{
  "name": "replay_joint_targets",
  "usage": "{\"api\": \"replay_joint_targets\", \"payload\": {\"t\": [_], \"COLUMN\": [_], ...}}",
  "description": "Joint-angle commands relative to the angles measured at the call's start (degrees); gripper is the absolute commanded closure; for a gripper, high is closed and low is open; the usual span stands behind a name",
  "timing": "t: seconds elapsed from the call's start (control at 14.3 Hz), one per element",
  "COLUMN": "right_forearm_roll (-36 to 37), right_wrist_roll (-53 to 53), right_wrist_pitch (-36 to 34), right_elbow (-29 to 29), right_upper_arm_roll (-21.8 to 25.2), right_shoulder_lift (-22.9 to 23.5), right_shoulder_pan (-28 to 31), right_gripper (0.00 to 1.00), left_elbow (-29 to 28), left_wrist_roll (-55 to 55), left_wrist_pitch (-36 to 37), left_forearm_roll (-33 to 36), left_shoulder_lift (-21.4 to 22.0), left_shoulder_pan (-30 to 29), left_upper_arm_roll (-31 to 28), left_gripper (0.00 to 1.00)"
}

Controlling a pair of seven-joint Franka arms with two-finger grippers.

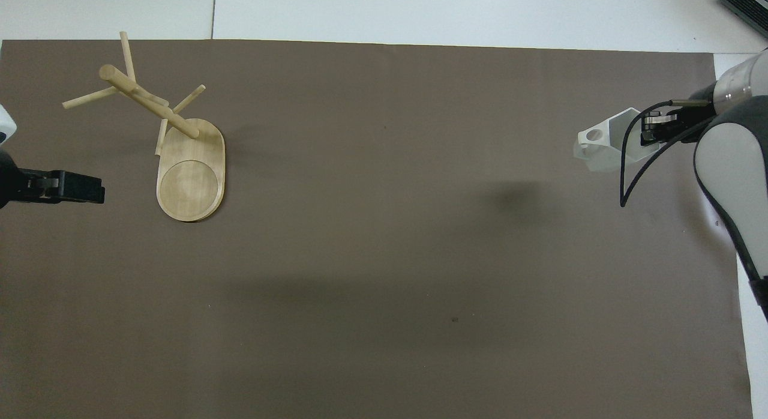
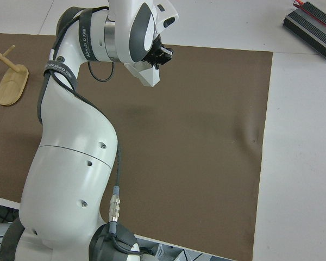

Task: Hang cup on rack
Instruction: 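Lift the white cup with the right gripper and carry it toward the rack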

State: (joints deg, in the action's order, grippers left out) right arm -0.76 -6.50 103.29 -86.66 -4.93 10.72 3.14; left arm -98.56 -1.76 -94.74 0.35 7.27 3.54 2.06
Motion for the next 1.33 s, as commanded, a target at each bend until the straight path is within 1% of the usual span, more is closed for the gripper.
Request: {"api": "replay_joint_targets", "payload": {"t": [0.0,0.21,0.35,0.56,0.91,1.12,1.26], "right_forearm_roll": [-1.6,-8.8,-10.3,-15.2,-18.3,-25.6,-28.9], "right_wrist_roll": [-2.7,-3.3,-4.5,-4.6,-4.6,-4.9,-5.8], "right_wrist_pitch": [-1.1,-0.2,0.0,1.3,1.6,1.6,1.3], "right_elbow": [0.7,0.7,0.7,0.6,0.5,0.2,0.0], "right_upper_arm_roll": [-2.0,-2.2,-2.9,-4.7,-9.5,-10.2,-10.3], "right_shoulder_lift": [-0.8,-1.1,-1.1,-1.1,-1.1,-1.6,-1.8], "right_shoulder_pan": [0.2,0.2,0.2,0.1,0.1,0.1,0.1], "right_gripper": [1.0,1.0,1.0,1.0,1.0,1.0,1.0], "left_elbow": [-0.8,-0.8,-0.8,-0.8,-0.8,-0.8,-0.8], "left_wrist_roll": [-0.2,-0.2,-0.2,-0.2,-0.2,-0.2,-0.2], "left_wrist_pitch": [0.5,0.5,0.5,0.5,0.5,0.5,0.5], "left_forearm_roll": [-0.7,-0.7,-0.7,-0.7,-0.7,-0.7,-0.7], "left_shoulder_lift": [0.9,0.9,0.9,0.9,0.9,0.9,0.9], "left_shoulder_pan": [-0.4,-0.4,-0.4,-0.4,-0.4,-0.4,-0.4], "left_upper_arm_roll": [0.1,0.1,0.1,0.2,0.1,0.2,0.1], "left_gripper": [0.0,0.0,0.0,0.0,0.0,0.0,0.0]}}
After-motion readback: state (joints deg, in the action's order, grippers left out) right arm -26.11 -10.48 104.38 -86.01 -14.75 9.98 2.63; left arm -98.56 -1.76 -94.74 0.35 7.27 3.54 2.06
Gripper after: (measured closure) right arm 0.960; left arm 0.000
